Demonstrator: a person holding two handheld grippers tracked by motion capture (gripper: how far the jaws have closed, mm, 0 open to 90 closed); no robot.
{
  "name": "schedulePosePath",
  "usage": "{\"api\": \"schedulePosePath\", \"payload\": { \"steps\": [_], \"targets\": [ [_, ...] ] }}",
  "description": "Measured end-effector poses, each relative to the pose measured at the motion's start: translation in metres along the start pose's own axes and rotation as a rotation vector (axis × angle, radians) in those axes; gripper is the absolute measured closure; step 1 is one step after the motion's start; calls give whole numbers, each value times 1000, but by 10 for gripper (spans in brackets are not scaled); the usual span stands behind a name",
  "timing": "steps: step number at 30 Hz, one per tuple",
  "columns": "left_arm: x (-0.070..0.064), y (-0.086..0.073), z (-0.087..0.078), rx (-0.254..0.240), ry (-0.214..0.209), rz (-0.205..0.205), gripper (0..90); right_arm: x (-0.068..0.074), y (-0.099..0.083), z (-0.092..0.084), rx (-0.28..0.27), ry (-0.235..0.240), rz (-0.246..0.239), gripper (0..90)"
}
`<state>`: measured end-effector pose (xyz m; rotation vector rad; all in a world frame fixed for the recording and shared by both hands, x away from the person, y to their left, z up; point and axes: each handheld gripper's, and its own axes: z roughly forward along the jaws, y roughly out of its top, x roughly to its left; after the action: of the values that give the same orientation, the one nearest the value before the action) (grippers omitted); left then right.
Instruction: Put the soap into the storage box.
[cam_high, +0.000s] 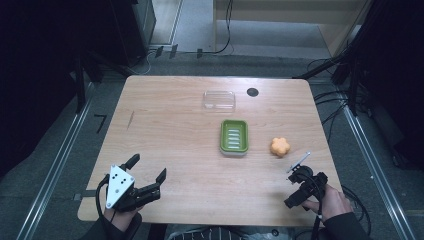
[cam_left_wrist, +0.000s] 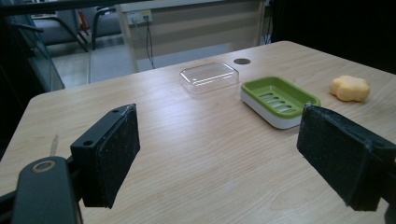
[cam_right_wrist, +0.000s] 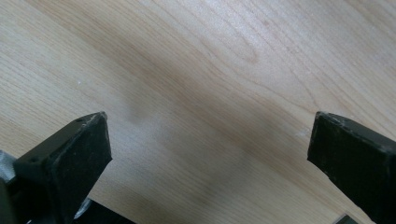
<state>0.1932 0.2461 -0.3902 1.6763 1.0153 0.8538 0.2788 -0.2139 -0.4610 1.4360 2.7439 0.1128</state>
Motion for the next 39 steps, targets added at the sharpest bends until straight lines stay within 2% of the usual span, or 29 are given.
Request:
{"api": "schedulePosePath", "payload": {
  "steps": [4, 8, 12, 16, 26, 39],
  "targets": [
    [0, 0, 0, 1, -3, 7, 137, 1, 0, 0, 1, -4, -6, 0],
    [0, 0, 0, 1, 1, -3, 137, 1, 2, -1, -7, -18, -12, 0],
    [-1, 0, 1, 5, -4, 12, 137, -2, 3, -2, -7, -19, -8, 0],
    [-1, 0, 1, 2, 0, 1, 137, -3, 6, -3, -17, -27, -17, 0],
    [-1, 0, 1, 6, 0, 5, 137, -12, 19, -2, -21, -47, -16, 0],
    [-1, 0, 1, 6, 1, 6, 137, -14, 36, -2, -20, -58, -15, 0]
  ]
}}
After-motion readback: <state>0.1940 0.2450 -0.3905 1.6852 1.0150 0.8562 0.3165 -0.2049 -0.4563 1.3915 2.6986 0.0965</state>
